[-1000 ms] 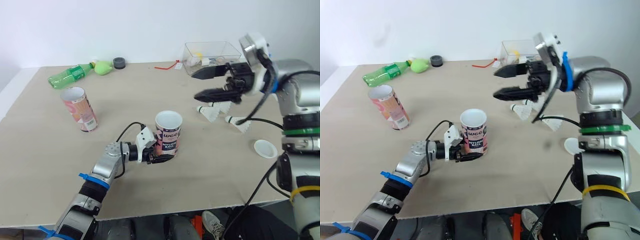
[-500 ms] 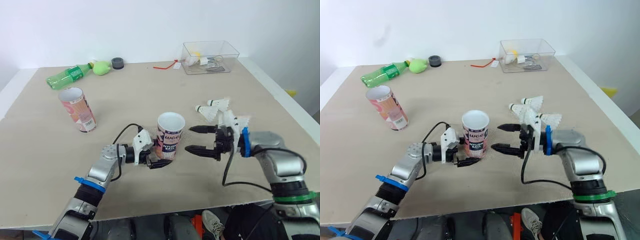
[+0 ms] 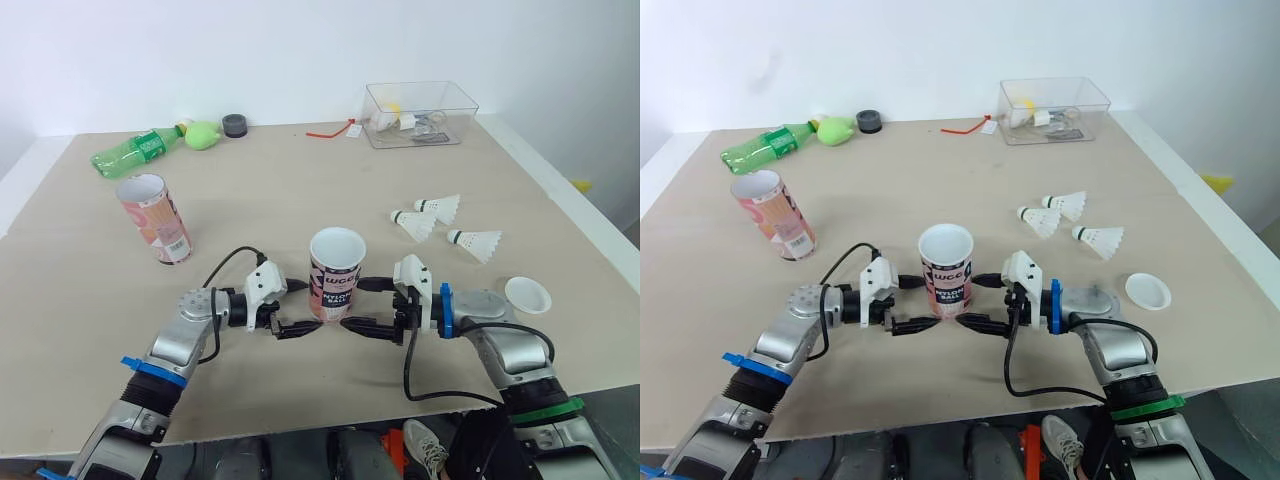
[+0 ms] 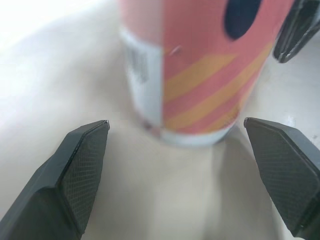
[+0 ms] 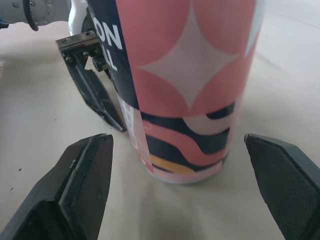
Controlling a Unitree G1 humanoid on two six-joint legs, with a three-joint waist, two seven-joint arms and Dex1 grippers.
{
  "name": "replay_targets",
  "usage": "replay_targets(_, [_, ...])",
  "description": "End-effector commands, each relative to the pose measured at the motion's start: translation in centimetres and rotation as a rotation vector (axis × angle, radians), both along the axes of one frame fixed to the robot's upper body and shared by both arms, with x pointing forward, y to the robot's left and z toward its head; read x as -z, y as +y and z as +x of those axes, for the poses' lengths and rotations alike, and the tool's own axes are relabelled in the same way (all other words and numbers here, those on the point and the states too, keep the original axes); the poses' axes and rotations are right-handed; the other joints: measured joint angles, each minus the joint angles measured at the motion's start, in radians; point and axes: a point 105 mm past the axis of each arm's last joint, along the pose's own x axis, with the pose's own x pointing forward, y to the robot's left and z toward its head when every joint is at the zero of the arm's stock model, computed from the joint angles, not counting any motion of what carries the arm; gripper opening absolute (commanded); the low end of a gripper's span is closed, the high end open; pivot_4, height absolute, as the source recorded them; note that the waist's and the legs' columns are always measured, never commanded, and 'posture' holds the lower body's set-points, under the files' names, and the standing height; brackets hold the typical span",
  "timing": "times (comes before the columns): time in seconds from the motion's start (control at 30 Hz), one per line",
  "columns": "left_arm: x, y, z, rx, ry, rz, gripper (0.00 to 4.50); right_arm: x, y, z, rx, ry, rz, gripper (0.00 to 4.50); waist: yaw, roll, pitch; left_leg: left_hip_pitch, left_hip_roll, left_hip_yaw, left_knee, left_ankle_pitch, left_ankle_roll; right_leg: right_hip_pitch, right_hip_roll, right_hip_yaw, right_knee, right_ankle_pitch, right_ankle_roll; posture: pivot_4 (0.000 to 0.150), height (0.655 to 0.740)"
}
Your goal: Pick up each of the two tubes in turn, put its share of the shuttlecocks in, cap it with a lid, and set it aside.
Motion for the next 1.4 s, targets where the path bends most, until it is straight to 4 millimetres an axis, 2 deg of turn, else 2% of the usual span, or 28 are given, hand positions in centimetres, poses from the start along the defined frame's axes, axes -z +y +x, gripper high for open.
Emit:
replay_targets(0.03, [-0.4, 0.6, -0.2, -0.01, -0.014, -0.005, 4.47, -0.6, 0.7, 0.2, -0.022, -0.04, 0.014, 4.5, 0.0, 0.0, 0.0, 0.0, 0.0, 0.0, 0.0, 0.0, 0.0, 0.0, 0.0, 0.0, 0.0, 0.0, 0.0, 0.15, 0.74])
replay_targets(0.43, [-0.5, 1.3, -1.3, 0.0, 0.014, -0.015, 4.47, -0.2, 2.7, 0.6, -0.095, -0.048, 0.048, 4.5, 0.0, -0.001, 0.0, 0.0, 0.0, 0.0, 0.0, 0.0, 0.0, 0.0, 0.0, 0.0, 0.0, 0.0, 0.0, 0.15, 0.74])
replay_targets(1.13, [-0.5, 1.8, -1.8, -0.024, 0.027, -0.013, 4.47, 0.5, 5.5, 1.3, -0.21, -0.065, 0.036, 4.5, 0.0, -0.001, 0.0, 0.0, 0.0, 0.001, 0.0, 0.0, 0.0, 0.0, 0.0, 0.001, 0.0, 0.001, 0.0, 0.15, 0.74])
replay_targets(1.4, [-2.1, 2.4, -2.5, -0.047, -0.027, -0.127, 4.47, 0.5, 5.9, 1.3, -0.214, -0.068, 0.056, 4.5, 0.0, -0.001, 0.0, 0.0, 0.001, 0.001, 0.0, 0.0, 0.0, -0.001, 0.0, 0.001, 0.0, 0.001, -0.001, 0.15, 0.74])
